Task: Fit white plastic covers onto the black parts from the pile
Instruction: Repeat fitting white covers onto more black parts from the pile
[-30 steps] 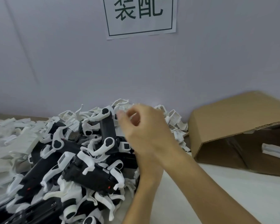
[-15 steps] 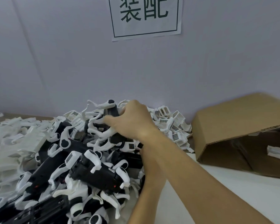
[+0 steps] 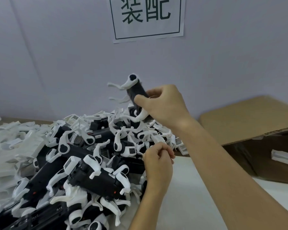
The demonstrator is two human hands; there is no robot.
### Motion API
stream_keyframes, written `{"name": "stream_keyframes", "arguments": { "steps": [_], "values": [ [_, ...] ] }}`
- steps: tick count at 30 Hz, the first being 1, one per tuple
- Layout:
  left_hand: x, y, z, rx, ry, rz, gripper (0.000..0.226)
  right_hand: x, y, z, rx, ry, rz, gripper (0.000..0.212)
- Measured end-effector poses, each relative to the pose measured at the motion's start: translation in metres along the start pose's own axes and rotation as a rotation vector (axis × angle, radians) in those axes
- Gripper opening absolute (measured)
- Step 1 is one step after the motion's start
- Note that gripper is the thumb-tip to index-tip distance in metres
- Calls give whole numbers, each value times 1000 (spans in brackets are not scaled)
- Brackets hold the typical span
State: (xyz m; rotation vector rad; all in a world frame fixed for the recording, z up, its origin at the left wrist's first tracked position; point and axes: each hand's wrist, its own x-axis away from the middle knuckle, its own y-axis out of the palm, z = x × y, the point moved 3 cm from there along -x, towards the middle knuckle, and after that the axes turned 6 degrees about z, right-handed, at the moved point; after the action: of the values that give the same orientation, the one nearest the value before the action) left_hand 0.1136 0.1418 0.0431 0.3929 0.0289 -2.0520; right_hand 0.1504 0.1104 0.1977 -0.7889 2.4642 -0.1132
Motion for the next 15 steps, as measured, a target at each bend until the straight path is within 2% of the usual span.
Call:
{"name": "stream_keyframes", "arguments": {
  "steps": [4,6,8,10,12,15],
  "values": [
    [0,-1,3,-38,37,-4,56,3,-33,27,-152,43,130,16],
    [0,-1,2,-36,52,13,55,10,-50,60,-233,147,201,18],
    [1,-1,4,-24,63,27,50,24,-64,99,-279,237,278,8],
    [3,0,5,7,96,32,34,44,-74,134,-231,275,369,5],
    [6,3,7,12,159,1,22,64,-76,161,-117,253,465,12],
    [12,14,5,-77,194,-106,17,88,-62,175,86,95,528,28]
  ]
}}
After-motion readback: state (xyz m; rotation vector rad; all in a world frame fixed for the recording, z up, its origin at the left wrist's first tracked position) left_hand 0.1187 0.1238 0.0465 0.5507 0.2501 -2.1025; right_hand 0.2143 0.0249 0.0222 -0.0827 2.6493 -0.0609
